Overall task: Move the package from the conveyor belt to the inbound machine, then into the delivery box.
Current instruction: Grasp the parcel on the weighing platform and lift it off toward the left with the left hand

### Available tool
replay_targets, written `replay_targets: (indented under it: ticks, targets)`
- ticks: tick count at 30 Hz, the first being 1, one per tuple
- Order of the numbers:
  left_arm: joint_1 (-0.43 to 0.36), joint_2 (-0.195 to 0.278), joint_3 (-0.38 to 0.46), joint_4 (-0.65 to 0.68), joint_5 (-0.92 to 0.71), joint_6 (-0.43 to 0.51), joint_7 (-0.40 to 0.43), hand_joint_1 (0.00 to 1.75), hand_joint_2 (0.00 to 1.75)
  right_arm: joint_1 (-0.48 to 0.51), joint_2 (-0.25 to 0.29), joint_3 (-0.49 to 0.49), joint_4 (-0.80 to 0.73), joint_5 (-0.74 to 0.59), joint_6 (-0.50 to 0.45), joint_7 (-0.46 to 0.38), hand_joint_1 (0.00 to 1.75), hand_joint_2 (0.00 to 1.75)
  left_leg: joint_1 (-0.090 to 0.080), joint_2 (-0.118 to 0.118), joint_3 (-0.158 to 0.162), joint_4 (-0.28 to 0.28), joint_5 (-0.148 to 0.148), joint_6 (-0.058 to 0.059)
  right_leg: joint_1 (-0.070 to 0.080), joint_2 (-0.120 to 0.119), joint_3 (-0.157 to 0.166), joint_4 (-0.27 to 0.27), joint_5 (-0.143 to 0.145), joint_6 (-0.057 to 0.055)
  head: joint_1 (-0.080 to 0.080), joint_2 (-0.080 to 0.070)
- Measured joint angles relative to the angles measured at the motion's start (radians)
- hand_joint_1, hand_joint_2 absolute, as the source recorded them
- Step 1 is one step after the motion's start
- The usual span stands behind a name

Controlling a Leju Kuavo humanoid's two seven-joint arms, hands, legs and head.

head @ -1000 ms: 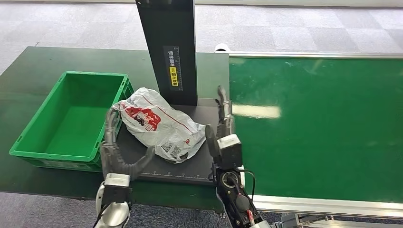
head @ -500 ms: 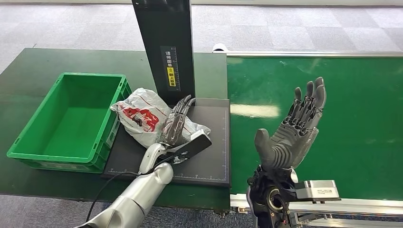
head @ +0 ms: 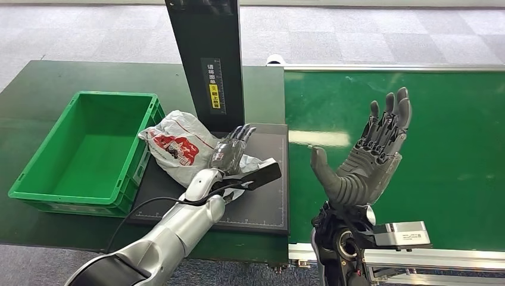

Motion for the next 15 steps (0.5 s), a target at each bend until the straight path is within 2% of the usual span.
replay_targets:
  ticks: [3,5,10,15]
  targets:
    - [-0.003,0.000,-0.005,0.008,-0.002,-0.006,0.004,0.00,1.75,-0.001,0.000,-0.002,0.000,0.000,0.001,0.000,0.00,1.75,0.000,0.000,0.000,0.000,0.000,0.000,0.000,0.000,0.000,0.000,0.000,0.000,0.000,0.000]
    - [-0.006,0.000,-0.008,0.014,-0.018,-0.042,0.032,0.00,1.75,-0.001,0.000,-0.003,0.000,0.001,0.002,0.000,0.00,1.75,0.000,0.000,0.000,0.000,0.000,0.000,0.000,0.000,0.000,0.000,0.000,0.000,0.000,0.000]
    - [-0.011,0.004,-0.023,0.037,-0.077,-0.194,0.175,0.00,1.75,0.000,0.000,-0.010,-0.005,-0.003,0.014,0.000,0.00,1.75,0.000,0.000,0.000,0.000,0.000,0.000,0.000,0.000,0.000,0.000,0.000,0.000,0.000,0.000]
    - [-0.028,0.013,-0.033,0.045,-0.104,-0.262,0.297,0.00,1.75,0.003,-0.003,-0.017,-0.008,-0.008,0.020,0.000,0.00,1.75,0.000,0.001,0.002,0.000,0.000,0.000,0.000,0.000,0.003,0.000,0.000,0.000,0.000,0.000]
